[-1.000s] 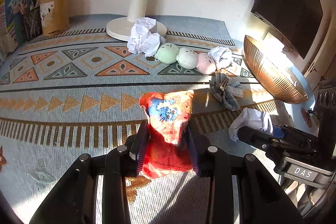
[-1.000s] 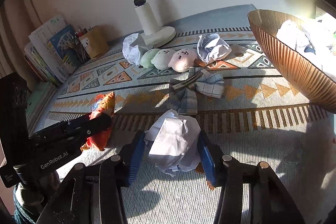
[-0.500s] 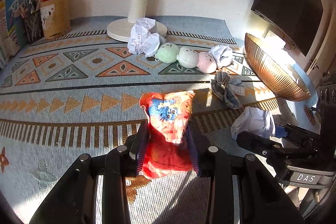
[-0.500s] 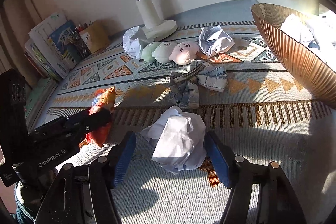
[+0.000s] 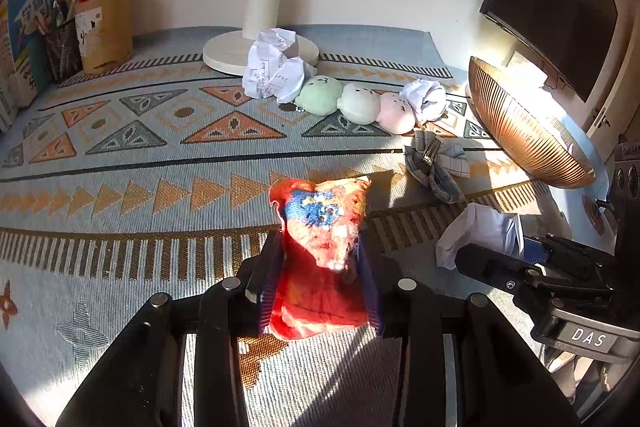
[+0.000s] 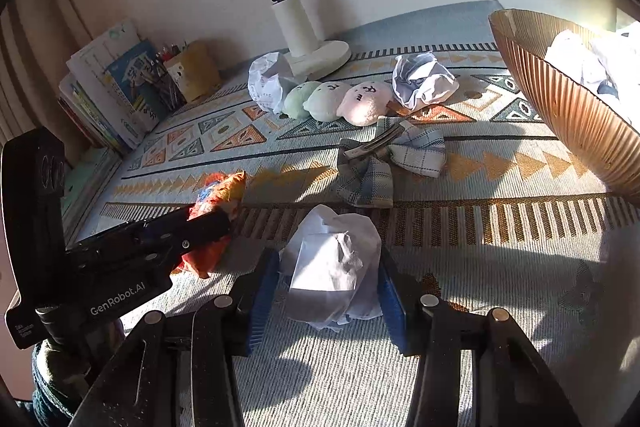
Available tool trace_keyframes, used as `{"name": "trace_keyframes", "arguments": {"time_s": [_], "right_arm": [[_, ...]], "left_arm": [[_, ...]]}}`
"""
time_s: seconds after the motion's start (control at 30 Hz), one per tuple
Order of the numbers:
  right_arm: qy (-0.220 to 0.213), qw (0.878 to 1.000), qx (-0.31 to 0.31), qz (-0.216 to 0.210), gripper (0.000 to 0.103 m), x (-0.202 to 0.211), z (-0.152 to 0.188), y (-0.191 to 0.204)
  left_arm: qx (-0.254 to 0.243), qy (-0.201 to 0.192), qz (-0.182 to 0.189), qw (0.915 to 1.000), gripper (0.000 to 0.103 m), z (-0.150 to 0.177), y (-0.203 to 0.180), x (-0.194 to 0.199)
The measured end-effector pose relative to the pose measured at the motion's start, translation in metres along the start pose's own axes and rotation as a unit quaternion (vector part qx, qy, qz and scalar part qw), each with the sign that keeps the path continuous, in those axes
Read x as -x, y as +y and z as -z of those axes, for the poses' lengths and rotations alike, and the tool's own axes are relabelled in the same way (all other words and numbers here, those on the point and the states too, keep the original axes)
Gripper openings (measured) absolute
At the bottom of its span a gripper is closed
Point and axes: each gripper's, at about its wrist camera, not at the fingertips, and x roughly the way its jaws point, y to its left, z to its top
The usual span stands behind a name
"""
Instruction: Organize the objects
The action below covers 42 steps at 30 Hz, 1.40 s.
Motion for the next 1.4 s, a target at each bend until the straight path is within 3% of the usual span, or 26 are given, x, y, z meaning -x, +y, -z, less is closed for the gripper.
{"name": "trace_keyframes", "arguments": {"time_s": [0.37,0.7,0.9,0.97,1.1,1.3,1.4], "right_arm": [[-0.006,1.000,0.005,-0.005,0.046,0.004,0.001,0.001],[-0.039,0.999,0.002,-0.008,0.046,0.019,0.003,0.002],[-0.074,0.995,-0.047,-0.042,0.046,0.042,0.005,-0.017],[-0.087,0.994,-0.059,-0.043,0.046,0.053,0.006,-0.026],[-0.129,0.989,-0.074,-0.028,0.046,0.091,-0.002,-0.045],[-0.214,0.971,-0.100,0.037,0.046,0.160,-0.030,-0.079],[-0.220,0.967,-0.113,0.067,0.046,0.173,-0.051,-0.096]], "left_arm": [[-0.001,0.001,-0.002,1.0000,0.034,0.000,0.000,-0.001],[-0.006,-0.008,-0.001,1.0000,0.033,0.002,-0.001,0.002],[0.030,0.008,0.077,0.9966,0.033,-0.012,-0.001,0.007],[0.026,0.007,0.086,0.9960,0.033,-0.019,-0.008,0.010],[-0.022,-0.007,0.097,0.9950,0.033,-0.033,-0.038,0.019],[-0.085,-0.027,0.185,0.9787,0.033,-0.084,-0.111,0.021],[-0.108,-0.037,0.200,0.9732,0.033,-0.113,-0.144,0.011]]}}
